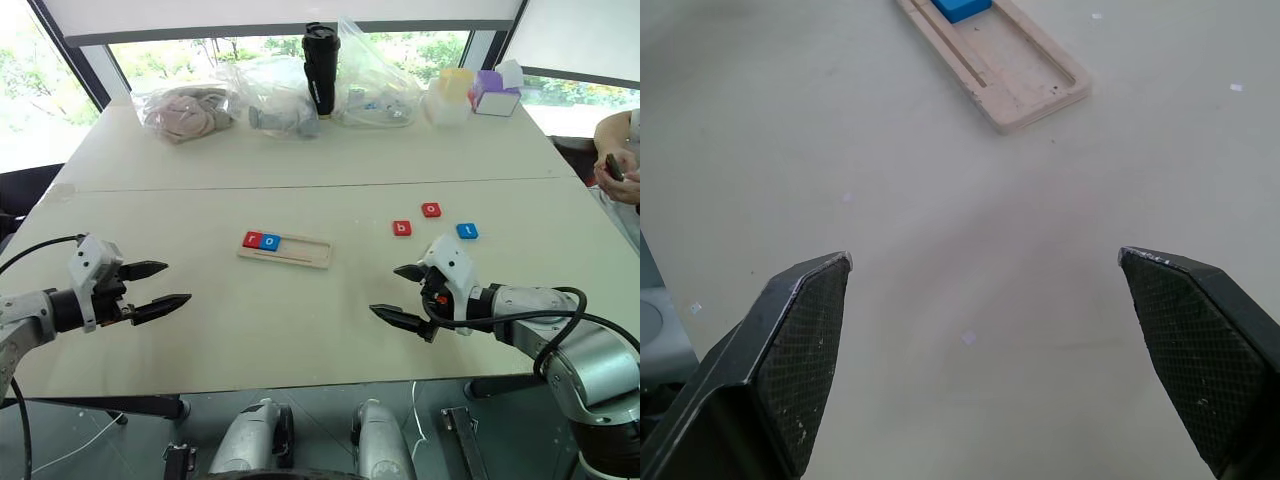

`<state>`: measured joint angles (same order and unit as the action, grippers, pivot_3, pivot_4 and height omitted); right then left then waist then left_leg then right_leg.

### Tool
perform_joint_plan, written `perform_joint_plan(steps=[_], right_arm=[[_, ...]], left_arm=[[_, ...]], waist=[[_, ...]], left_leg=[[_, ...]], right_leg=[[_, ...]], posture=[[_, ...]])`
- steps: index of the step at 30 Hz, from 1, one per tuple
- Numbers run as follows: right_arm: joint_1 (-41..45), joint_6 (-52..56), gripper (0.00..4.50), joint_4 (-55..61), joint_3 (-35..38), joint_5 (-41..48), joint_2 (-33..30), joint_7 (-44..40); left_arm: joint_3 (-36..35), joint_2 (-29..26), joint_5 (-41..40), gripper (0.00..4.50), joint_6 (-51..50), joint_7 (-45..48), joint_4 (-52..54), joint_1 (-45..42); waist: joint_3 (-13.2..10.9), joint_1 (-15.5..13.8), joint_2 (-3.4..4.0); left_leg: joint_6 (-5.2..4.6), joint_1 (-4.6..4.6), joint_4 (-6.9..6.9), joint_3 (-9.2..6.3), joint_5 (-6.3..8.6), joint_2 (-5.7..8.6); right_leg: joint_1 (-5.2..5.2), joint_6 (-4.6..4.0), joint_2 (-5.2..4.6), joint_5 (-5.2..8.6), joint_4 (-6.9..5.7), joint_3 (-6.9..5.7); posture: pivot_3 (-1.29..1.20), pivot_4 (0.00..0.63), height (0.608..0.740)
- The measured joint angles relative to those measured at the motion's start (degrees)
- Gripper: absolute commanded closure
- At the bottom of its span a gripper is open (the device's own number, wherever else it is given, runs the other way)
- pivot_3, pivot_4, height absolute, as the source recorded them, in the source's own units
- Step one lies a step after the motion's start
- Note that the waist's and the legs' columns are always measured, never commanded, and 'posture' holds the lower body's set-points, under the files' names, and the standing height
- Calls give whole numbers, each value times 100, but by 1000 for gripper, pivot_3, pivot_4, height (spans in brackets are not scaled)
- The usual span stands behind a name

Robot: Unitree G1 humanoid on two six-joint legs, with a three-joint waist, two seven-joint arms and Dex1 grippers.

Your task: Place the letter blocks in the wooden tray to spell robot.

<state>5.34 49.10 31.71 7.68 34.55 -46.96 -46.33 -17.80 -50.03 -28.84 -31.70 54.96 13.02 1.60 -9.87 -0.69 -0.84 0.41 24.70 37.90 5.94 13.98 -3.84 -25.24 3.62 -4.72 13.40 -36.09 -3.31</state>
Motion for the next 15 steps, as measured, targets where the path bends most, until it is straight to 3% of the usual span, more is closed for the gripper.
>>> perform_joint_plan(steps=[15], right_arm=[[19, -122, 57, -47, -92, -58, 0, 91]], left_arm=[[3, 18, -5, 0, -12, -44, 59, 18]], waist=[[0, 4, 0]], left_leg=[[0, 0, 0, 0, 0, 0]], right_leg=[[0, 0, 1, 0, -1, 0]], posture=[[0, 150, 740]])
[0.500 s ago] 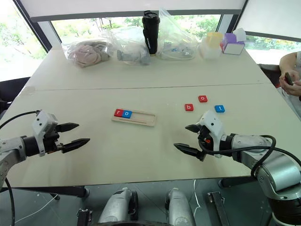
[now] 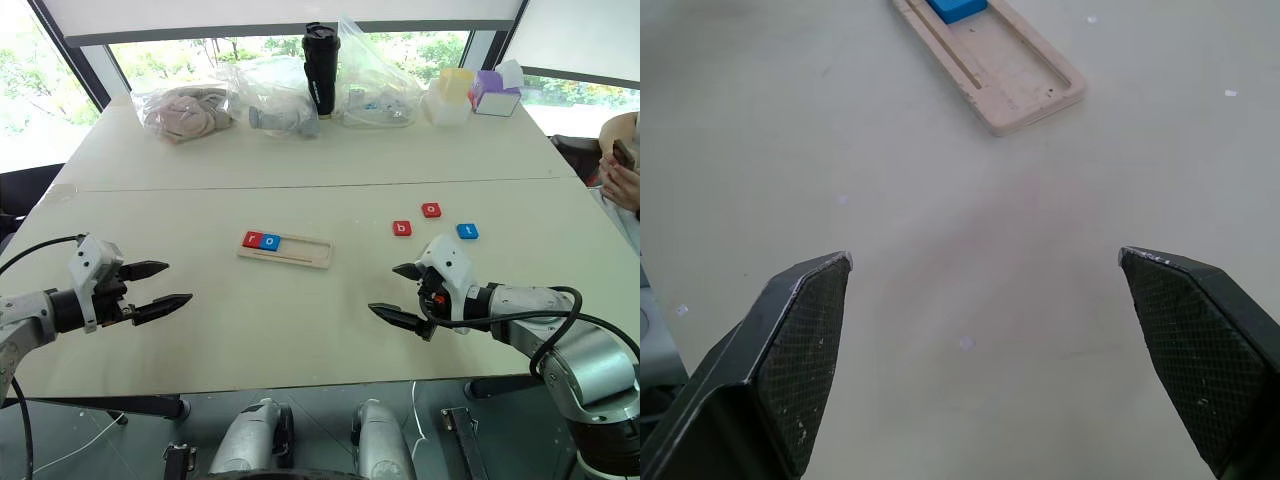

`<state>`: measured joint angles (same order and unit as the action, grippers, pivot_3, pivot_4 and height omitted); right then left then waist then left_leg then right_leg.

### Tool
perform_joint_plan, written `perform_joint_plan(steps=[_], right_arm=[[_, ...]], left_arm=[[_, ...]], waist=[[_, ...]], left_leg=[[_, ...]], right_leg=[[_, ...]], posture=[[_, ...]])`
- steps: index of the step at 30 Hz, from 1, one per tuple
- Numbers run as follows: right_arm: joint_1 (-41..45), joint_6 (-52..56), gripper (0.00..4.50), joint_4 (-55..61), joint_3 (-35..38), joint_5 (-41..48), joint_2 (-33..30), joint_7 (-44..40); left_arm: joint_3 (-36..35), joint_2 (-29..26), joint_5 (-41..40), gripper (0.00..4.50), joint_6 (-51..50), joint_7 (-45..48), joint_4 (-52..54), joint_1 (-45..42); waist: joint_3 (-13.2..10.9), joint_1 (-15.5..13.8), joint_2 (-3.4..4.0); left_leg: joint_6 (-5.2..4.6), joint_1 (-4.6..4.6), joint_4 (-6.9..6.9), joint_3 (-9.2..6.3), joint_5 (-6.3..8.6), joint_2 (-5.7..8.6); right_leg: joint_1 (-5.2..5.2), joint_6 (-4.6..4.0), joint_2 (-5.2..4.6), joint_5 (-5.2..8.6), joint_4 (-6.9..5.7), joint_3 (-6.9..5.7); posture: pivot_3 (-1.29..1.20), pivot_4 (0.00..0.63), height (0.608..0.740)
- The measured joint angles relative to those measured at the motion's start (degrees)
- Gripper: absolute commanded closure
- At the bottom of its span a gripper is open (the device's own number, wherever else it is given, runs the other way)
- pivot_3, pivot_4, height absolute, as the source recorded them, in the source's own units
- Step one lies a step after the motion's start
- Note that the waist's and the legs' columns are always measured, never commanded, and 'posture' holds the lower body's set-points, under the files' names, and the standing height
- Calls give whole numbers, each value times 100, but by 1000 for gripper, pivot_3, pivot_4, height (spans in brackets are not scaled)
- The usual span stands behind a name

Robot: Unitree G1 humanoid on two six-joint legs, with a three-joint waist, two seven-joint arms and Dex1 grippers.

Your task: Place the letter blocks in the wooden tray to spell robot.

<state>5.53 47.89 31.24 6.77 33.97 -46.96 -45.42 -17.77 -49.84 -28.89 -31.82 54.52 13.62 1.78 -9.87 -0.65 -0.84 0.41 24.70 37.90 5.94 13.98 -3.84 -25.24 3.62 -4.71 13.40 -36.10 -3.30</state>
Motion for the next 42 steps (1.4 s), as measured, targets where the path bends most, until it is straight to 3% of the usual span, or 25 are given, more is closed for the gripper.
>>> perform_joint_plan(steps=[8, 11, 14, 17, 21, 28, 34, 42], right_arm=[[380, 164, 57, -345, -201, -4, 48, 60], [833, 406, 57, -586, -500, -137, 27, 174], [1147, 927, 57, -583, -540, 243, 423, 304], [1256, 1304, 57, -391, -586, 680, 816, 435], [1244, 1406, 57, -60, -664, 727, 1062, 850], [747, 1399, 57, 509, -602, 721, 1210, 1440], [371, 1391, 57, 864, -330, 739, 1235, 1857], [-159, 1430, 57, 1398, -36, 911, 1447, 2415]], left_arm=[[187, -233, 394, 0, 349, 133, -520, -343], [508, -517, 669, 0, 795, 525, -1264, -997], [1025, -576, 1027, 0, 1537, 1161, -2276, -2057], [1671, -212, 1340, 0, 2154, 1771, -3115, -2935], [2596, 701, 2041, 0, 3176, 2330, -5034, -4302], [3090, 1641, 3026, 0, 4731, 2259, -7750, -6027], [3247, 2043, 3588, 0, 5083, 2052, -8687, -6509], [3379, 2276, 4193, 0, 5128, 1547, -8958, -6841]], waist=[[0, 0, 0], [0, -8, 0], [1, -15, -1], [2, -13, 2], [6, -29, -6], [6, -3, -13], [7, -10, -15], [25, -25, -22]], left_leg=[[0, -1, 5, 0, 0, 1], [0, -2, 7, -1, 0, 0], [-2, 11, 6, 1, -1, 1], [-4, 25, 10, 19, -3, 8], [-7, 58, 40, 7, -4, 10], [-8, 60, 40, 1, -4, 11], [-8, 61, 41, -5, -5, 11], [-11, 36, 45, -14, -6, 12]], right_leg=[[-2, -4, 4, -3, -3, -1], [-17, -7, 4, -4, -3, -4], [-3, -6, 5, -6, -2, -4], [-8, -2, 5, -7, -2, -6], [-16, 29, 9, -25, -4, -19], [-18, 38, 11, -29, -4, -20], [-17, 40, 12, -30, -6, -22], [15, 29, 9, -24, -8, -22]], posture=[[0, 150, 740], [0, 150, 740], [0, 150, 740], [0, 150, 740], [0, 150, 740], [0, 150, 740], [0, 150, 740], [0, 150, 740]])
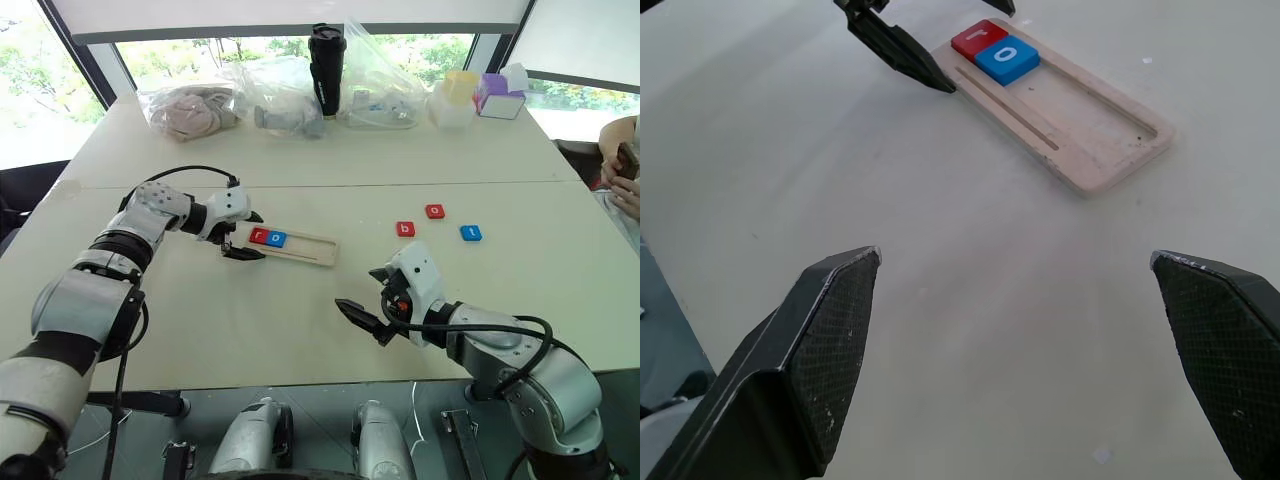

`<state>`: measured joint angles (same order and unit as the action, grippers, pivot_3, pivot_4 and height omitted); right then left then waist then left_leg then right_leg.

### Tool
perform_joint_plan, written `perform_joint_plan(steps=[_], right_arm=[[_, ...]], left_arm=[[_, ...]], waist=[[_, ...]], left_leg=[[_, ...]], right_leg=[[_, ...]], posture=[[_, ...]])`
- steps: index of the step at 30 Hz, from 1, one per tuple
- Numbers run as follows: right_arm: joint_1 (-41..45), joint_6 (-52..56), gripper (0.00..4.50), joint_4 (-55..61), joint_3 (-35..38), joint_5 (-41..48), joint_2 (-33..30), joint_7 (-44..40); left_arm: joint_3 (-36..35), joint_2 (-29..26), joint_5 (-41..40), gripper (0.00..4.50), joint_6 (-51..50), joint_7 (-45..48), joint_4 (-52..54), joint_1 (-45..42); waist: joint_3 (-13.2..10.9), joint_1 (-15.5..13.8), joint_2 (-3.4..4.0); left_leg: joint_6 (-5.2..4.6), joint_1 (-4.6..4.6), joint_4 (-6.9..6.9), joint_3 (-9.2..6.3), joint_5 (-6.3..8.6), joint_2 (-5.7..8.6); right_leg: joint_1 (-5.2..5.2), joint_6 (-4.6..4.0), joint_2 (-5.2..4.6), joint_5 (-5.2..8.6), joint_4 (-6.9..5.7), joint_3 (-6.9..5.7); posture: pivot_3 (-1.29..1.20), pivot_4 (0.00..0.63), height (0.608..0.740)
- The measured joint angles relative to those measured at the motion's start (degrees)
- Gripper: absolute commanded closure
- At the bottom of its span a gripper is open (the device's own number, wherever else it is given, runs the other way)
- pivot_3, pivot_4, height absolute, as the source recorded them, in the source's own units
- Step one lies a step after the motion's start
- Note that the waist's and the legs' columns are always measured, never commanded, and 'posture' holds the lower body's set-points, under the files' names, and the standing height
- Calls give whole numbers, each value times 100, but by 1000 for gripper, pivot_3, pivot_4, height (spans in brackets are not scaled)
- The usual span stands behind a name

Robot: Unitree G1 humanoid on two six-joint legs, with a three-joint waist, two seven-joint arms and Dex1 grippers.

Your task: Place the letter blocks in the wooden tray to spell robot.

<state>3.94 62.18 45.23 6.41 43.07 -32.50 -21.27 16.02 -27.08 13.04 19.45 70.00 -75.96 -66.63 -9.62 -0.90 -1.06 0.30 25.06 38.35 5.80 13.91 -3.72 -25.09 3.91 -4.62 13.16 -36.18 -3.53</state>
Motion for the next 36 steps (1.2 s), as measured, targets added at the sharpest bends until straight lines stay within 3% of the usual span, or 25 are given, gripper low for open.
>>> perform_joint_plan(steps=[3, 6, 8, 9, 17, 27, 32, 36], right_arm=[[-105, 7, 57, 127, 107, 69, 15, 173], [-181, 9, 0, 197, 163, 129, 15, 299], [-195, 9, 0, 197, 204, 170, 10, 335], [-194, 9, 0, 196, 209, 176, 7, 354], [-161, -3, 0, 160, 213, 219, -29, 391], [-157, -105, 0, -94, 407, 210, -281, 226], [-409, -362, 0, -304, 528, 25, -316, 161], [-424, -581, 0, -471, 363, -144, -295, 67]], left_arm=[[12, 36, 110, 0, 16, -41, -14, -5], [36, 54, 217, 860, 142, 4, -17, -5], [81, 77, 276, 1781, 286, 103, 4, 15], [91, 88, 306, 1929, 349, 105, 36, 27], [39, 66, 313, 1928, 437, 284, 74, 65], [-141, 70, 90, 1928, 678, 1273, 551, 334], [-245, -31, -215, 1928, 48, 1294, 2039, 1137], [-334, -189, -370, 1928, -1357, 1088, 4123, 2109]], waist=[[1, 5, -2], [4, 10, -1], [9, 7, 1], [13, 10, 0], [30, 18, 7], [29, 13, 4], [29, 24, 5], [29, 34, 5]], left_leg=[[-2, -40, -1, 0, -1, -1], [-1, -62, -5, 1, 0, -3], [-1, -63, -5, 1, 0, -3], [-2, -64, -5, 1, 0, -3], [-3, -63, -11, 4, 1, -3], [-6, -56, -12, 5, 2, -3], [-6, -58, -14, 3, 2, -4], [-6, -59, -14, -3, 2, -7]], right_leg=[[38, -9, -2, 5, 4, 0], [56, -10, -5, 6, 7, 0], [57, -10, -6, 6, 6, 0], [57, -10, -6, 6, 6, 0], [54, -8, -6, 8, 9, 1], [49, -8, -7, 9, 12, 1], [48, -7, -6, 9, 10, 5], [47, -7, -3, 9, 7, 11]], posture=[[0, 150, 740], [0, 150, 740], [0, 150, 740], [0, 150, 740], [0, 150, 740], [0, 150, 740], [0, 150, 740], [0, 150, 740]])
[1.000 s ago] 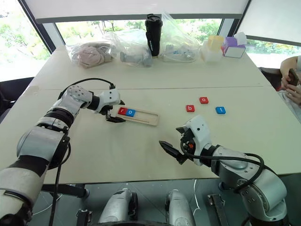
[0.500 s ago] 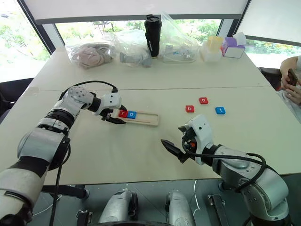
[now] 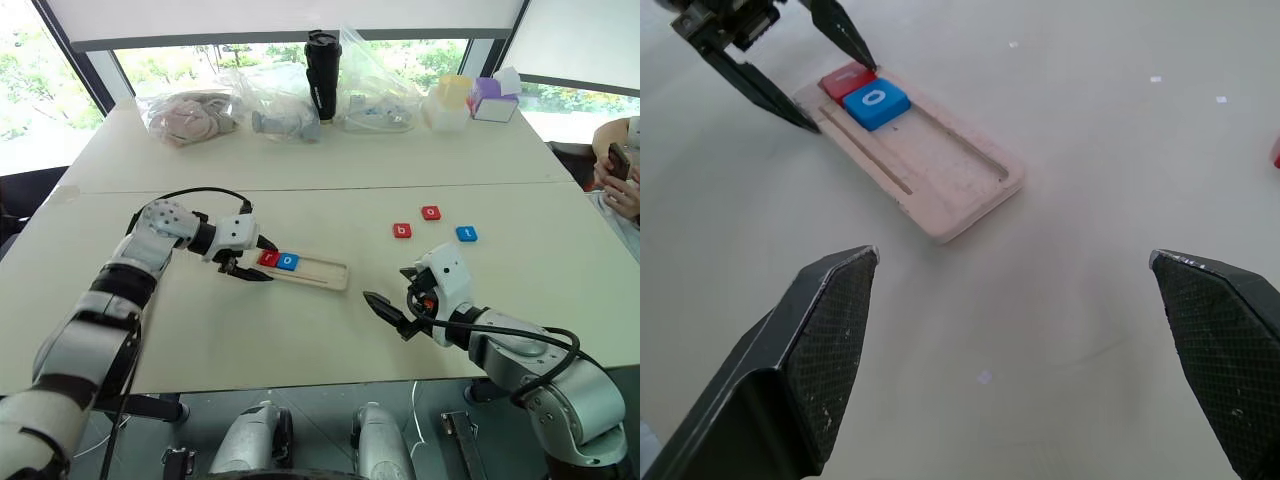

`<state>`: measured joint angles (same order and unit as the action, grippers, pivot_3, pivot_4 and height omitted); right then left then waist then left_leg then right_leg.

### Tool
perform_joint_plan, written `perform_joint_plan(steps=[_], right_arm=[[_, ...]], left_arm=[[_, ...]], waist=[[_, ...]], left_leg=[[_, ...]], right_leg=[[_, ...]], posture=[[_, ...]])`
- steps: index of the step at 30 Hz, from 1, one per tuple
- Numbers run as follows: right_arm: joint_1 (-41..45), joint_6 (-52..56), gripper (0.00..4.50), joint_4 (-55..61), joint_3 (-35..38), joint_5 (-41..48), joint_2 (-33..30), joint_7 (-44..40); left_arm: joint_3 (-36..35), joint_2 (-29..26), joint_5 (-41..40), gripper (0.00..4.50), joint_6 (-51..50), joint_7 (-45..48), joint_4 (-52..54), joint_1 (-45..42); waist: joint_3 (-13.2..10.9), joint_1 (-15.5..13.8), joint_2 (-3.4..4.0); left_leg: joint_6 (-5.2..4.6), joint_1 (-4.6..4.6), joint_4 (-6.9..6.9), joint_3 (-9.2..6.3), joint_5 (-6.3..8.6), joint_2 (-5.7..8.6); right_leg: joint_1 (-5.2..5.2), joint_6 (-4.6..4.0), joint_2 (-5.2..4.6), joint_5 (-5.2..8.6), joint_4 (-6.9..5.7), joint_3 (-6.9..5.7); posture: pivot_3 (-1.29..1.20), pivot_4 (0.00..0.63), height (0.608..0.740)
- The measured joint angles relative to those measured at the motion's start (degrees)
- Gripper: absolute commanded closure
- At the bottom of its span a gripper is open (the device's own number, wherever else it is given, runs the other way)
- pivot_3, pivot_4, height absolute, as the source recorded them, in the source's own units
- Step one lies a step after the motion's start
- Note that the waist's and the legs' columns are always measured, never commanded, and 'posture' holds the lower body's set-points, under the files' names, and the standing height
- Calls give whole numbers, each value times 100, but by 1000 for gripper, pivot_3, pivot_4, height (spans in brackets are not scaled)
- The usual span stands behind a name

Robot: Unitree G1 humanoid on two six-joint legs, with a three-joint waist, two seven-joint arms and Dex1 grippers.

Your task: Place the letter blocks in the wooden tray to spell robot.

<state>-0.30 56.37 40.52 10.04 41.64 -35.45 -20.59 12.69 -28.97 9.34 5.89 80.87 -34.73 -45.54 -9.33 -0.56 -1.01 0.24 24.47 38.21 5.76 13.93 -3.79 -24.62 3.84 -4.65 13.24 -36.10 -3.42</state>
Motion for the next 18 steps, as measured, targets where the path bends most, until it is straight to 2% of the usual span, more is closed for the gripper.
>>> perform_joint_plan(steps=[3, 7, 10, 18], right_arm=[[69, -148, 0, -177, -190, -98, 19, -79], [155, -318, 0, -398, -314, -218, 32, -197], [214, -421, 0, -491, -413, -282, 68, -251], [195, -559, 0, -534, -464, -393, 73, -338]], left_arm=[[20, -203, -14, 1928, -1157, -61, 1530, 625], [81, -526, -73, 1928, -2087, -84, 2718, 1106], [143, -672, -118, 1928, -2518, -208, 3196, 1300], [229, -609, -153, 1928, -3078, -900, 3704, 1554]], waist=[[-1, 10, 0], [-2, 10, 1], [-2, -6, 2], [-1, -19, 2]], left_leg=[[0, 0, 0, 1, 0, 0], [0, 0, -1, 0, 0, -1], [0, 0, 0, 1, 0, -1], [0, -1, 0, 0, 0, 1]], right_leg=[[-4, 0, 3, 0, -1, 3], [-7, 0, 5, 0, -2, 3], [-7, 0, 4, 0, -1, 3], [-6, 0, 1, 0, -1, 4]], posture=[[0, 150, 740], [0, 150, 740], [0, 150, 740], [0, 150, 740]])
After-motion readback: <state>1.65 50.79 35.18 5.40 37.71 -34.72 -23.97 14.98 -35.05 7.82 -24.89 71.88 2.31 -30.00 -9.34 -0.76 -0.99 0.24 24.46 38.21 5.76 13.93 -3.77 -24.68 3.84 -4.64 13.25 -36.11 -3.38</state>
